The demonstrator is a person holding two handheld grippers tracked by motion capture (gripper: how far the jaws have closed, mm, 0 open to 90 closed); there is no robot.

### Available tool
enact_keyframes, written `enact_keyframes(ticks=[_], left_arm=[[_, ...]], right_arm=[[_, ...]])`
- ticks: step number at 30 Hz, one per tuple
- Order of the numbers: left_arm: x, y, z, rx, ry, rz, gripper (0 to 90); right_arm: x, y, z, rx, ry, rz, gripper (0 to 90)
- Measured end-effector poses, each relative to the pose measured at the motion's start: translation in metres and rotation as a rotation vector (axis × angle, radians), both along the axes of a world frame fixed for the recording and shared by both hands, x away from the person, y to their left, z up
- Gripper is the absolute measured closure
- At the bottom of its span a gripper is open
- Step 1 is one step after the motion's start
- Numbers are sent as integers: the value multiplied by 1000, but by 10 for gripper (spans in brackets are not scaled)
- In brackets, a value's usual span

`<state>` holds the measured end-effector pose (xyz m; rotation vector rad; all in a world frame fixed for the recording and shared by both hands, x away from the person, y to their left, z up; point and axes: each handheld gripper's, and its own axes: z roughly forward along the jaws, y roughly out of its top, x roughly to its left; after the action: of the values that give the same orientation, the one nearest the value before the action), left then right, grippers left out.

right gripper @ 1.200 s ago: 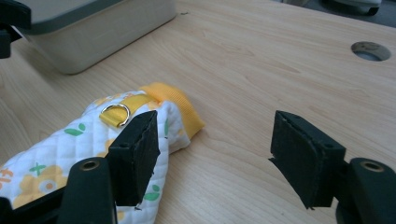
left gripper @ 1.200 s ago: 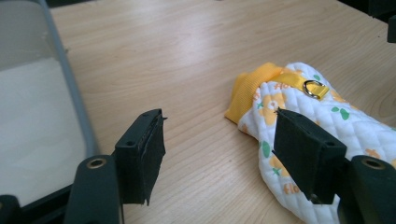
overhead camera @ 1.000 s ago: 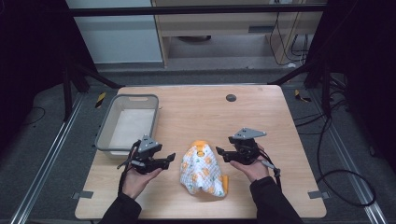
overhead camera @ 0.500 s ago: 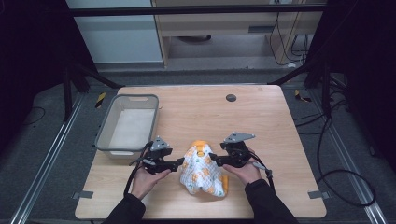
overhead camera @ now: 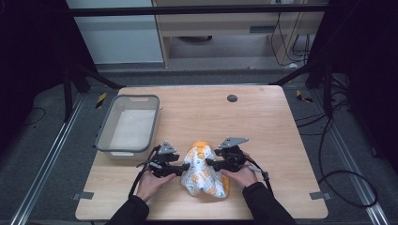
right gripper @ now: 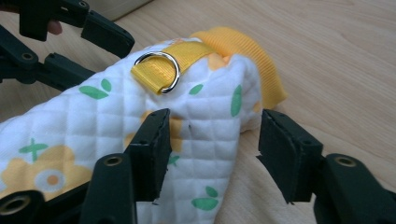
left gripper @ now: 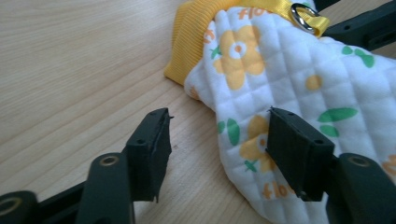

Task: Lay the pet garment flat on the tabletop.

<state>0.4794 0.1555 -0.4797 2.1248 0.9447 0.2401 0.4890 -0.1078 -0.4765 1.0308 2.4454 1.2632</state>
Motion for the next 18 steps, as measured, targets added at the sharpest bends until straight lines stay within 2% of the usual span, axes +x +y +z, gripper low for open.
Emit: enact_keyframes(ticks=[5,6,7,9,10,11,15,18], left_arm=[[1,-3,-4,-14,31,-30,533],[1,-3,-4,-14,31,-30,563],[1,-4,-4,-25,45,-41,608],[1,-4,-4,-34,58,-42,674],[1,-5,-5,-34,64,-44,674],[0,-6,-5,-42,83,-41,751],[0,-8,-5,-30,83,-49,857],[-2,-10,-4,-18,73,-53,879]], right_arm=[[-1,4,-1,1,14,20,591],[-1,4,-1,1,14,20,591],[-1,4,-1,-8,14,29,661],[-2,4,-1,-9,14,30,694],[-2,5,-1,-14,18,28,735],[-2,5,-1,-17,28,27,820],[-2,5,0,-17,40,32,870],[-3,4,2,-15,39,36,876]])
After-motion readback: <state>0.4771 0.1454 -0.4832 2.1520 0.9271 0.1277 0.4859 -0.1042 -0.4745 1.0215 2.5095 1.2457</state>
